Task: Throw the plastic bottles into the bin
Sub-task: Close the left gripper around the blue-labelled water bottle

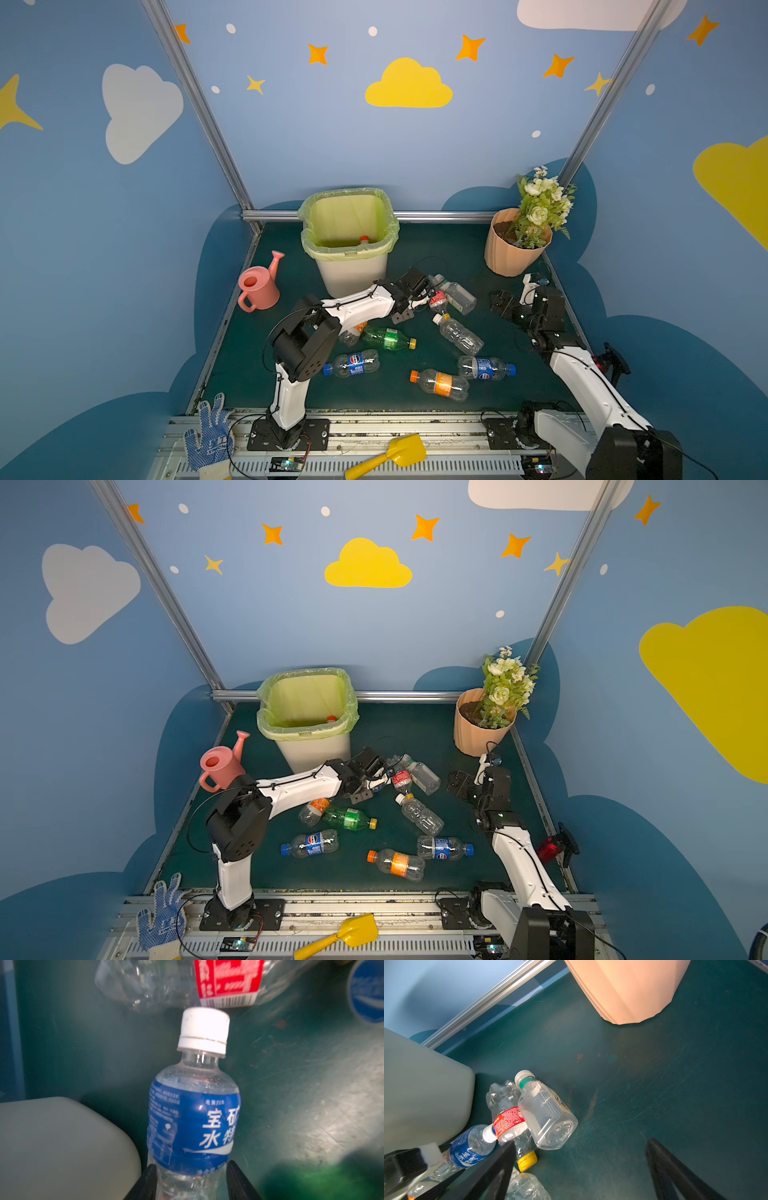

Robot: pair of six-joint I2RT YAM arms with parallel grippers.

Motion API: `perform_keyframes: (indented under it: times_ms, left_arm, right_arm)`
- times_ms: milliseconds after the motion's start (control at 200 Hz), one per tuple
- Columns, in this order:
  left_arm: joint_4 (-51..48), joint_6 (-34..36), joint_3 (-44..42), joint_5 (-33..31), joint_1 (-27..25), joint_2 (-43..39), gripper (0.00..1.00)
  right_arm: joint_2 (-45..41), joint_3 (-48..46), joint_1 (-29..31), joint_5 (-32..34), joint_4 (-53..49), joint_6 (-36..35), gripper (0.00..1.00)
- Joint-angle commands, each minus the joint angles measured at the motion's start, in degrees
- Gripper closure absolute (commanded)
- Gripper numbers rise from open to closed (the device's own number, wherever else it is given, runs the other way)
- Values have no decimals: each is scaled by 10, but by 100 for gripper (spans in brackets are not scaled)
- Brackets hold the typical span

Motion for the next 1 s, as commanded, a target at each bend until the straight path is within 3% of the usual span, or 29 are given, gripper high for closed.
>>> perform_keyframes:
  times_ms: [0, 235, 340, 435, 566, 991]
  left_arm:
    - [-5, 3, -6, -12, -6, -36, 47]
    - [-3, -4, -10, -6, -7, -59, 47]
    - [-5, -4, -13, -19, -8, -46, 38]
    - [5, 5, -16, -9, -4, -39, 24]
    - [-38, 11, 19, 35, 7, -18, 19]
    - [-66, 26, 59, 79, 33, 34, 18]
  right_arm:
    - [-2, 4, -4, -2, -7, -18, 3]
    - [4, 11, -4, -6, -12, -29, 3]
    - [1, 10, -4, -8, -14, -31, 3]
    - [-3, 10, -4, -8, -16, -32, 3]
    - [-8, 10, -5, -8, -19, -32, 3]
    - [-3, 4, -13, -15, -11, -23, 3]
